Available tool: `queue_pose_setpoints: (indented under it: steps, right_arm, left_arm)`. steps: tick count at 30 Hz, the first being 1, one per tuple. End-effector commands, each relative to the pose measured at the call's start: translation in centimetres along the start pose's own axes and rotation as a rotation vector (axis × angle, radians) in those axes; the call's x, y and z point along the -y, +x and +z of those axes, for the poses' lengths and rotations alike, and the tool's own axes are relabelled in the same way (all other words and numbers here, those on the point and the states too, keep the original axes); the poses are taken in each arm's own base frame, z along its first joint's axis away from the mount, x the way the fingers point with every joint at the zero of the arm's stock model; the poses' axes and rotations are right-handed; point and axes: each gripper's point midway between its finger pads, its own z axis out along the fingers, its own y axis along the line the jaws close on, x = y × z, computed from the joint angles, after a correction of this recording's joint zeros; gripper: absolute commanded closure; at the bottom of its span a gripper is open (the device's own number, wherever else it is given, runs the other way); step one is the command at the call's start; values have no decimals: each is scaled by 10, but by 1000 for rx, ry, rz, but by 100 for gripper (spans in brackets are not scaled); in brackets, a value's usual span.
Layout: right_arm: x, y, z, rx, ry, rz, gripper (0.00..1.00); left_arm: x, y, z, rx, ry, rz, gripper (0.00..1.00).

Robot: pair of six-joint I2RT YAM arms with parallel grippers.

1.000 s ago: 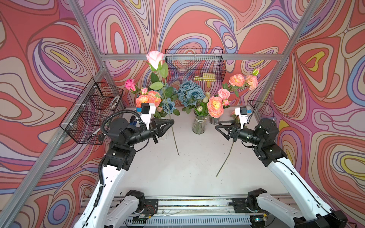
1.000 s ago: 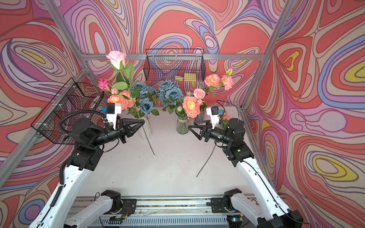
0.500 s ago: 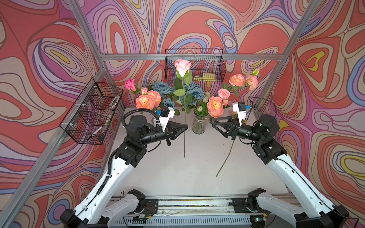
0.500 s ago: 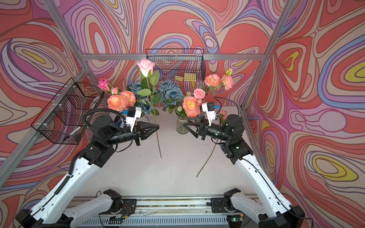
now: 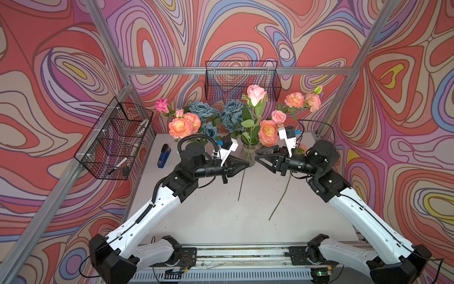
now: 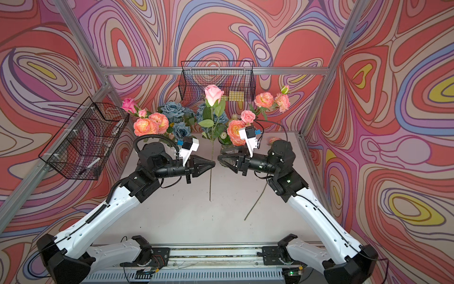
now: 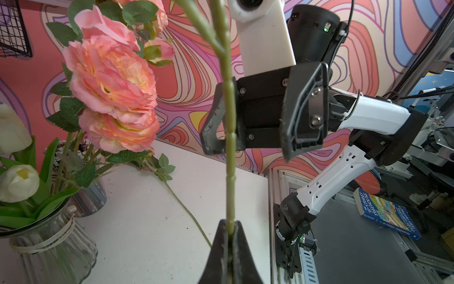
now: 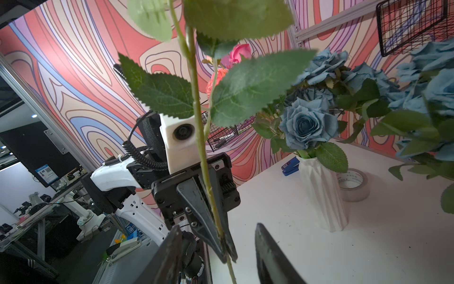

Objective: Pick out pink flowers from the vase
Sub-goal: Place the flower at the center of the board.

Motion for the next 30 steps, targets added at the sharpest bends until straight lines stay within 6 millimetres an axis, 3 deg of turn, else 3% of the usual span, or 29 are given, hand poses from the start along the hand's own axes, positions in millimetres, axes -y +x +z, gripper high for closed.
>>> queue_pose_setpoints:
  steps: [1,12,15,23,28,30]
  right_arm:
    - [-2,-3,6,-1,7,-20,57]
    - [-8,-4,14,-18,-13,-26,73]
    - [-9,-4,15,-22,-13,-27,84]
    - [-5,-2,18,-38,4,-18,100]
    - [-3,-2,18,-50,22,-32,100]
    - [-4,-3,17,-53,29,-41,100]
  left_arm:
    - [13,-25,2,65,43,72,100]
    - [15,-20,17,52,76,63,100]
    - [14,-20,18,53,75,65,100]
    - [13,-21,20,61,70,69,100]
    - [10,-20,19,62,51,63,100]
    - [8,-19,19,60,40,62,88]
